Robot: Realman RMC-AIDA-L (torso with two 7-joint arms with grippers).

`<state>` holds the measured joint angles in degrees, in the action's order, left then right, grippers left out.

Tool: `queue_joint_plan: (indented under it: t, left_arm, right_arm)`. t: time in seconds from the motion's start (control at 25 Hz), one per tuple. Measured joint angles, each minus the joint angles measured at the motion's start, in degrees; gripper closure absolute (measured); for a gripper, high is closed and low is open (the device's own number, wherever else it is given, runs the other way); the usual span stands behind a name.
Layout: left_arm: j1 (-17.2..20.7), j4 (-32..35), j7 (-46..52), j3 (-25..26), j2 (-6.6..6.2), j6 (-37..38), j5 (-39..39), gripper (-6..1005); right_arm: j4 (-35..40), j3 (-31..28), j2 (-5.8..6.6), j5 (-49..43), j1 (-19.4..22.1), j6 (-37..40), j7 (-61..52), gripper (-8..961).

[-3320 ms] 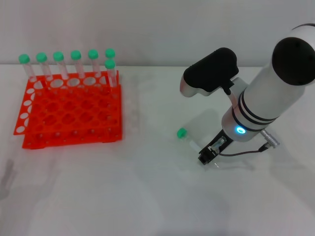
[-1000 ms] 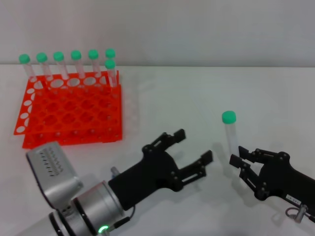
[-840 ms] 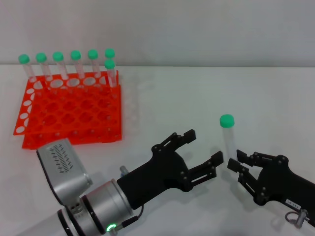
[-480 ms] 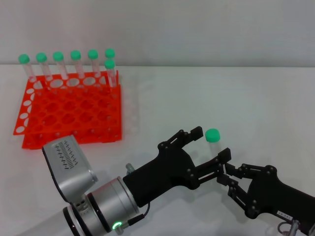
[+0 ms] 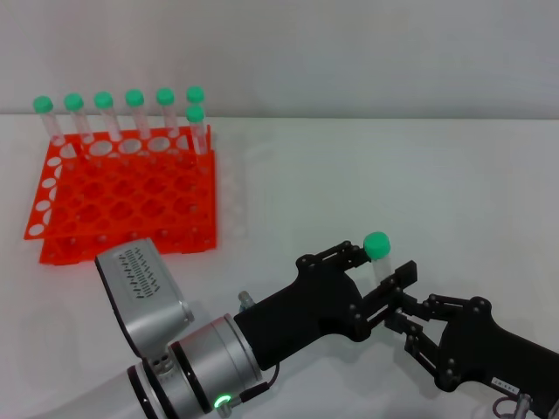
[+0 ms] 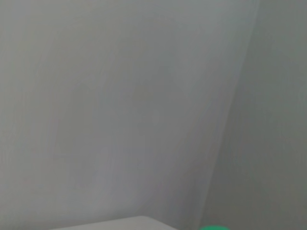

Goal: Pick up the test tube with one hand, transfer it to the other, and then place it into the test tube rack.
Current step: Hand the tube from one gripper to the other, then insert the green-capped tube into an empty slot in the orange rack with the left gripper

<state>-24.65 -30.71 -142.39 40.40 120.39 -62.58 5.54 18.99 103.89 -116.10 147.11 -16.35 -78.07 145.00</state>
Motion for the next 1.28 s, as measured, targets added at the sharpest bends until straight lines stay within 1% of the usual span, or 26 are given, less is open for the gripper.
queue_joint_plan:
  t: [0.12,0.36,0.56,0.68,0.84,0.92,1.04,1.08,1.16,1.28]
  left_arm:
    - [0.1,0.0,0.0,0.2,0.02,0.0,0.1,483]
    - [0.2,0.0,-0.3,0.3,0.02,0.1,2.7,612]
    - [-0.1,0.1,-0.8,0.4,-0.03,0.1,3.0,720]
    - [-0.2,0.0,-1.7,0.5,-0.05,0.0,3.1,779]
    - [0.1,-0.1,-2.6,1.9,-0.20,-0.6,3.1,781]
    - [0.9,0.1,-3.4,4.1,-0.27,-1.4,3.1,782]
    - [3.5,0.7,-5.7,9.3,-0.37,-3.3,3.1,784]
    - [4.3,1.0,-6.5,11.2,-0.41,-3.9,3.2,784]
    - [5.8,2.2,-7.9,16.7,-0.41,-4.9,3.1,784]
    - [5.9,4.6,-8.2,24.0,-0.44,-5.8,3.2,784]
  right_arm:
    - [-0.1,0.0,0.00,0.0,0.0,0.1,0.0,856]
    - [-0.2,-0.5,0.03,0.3,0.0,0.4,0.6,864]
    - [-0.3,-0.7,0.09,0.2,0.0,0.8,3.5,870]
    - [-0.1,-0.7,0.09,0.3,0.1,0.7,4.7,874]
    - [-0.3,-1.9,0.08,0.5,0.1,1.4,7.2,879]
    - [-0.6,-3.6,0.08,1.2,0.2,2.6,7.9,822]
    - [-2.1,-7.1,0.11,2.5,0.4,3.9,7.9,736]
    - [-3.3,-9.5,0.14,2.9,0.4,3.8,7.7,708]
    - [-4.8,-13.2,0.17,3.0,0.5,3.1,7.6,617]
    - [-6.4,-18.5,0.18,3.1,0.5,1.7,7.6,480]
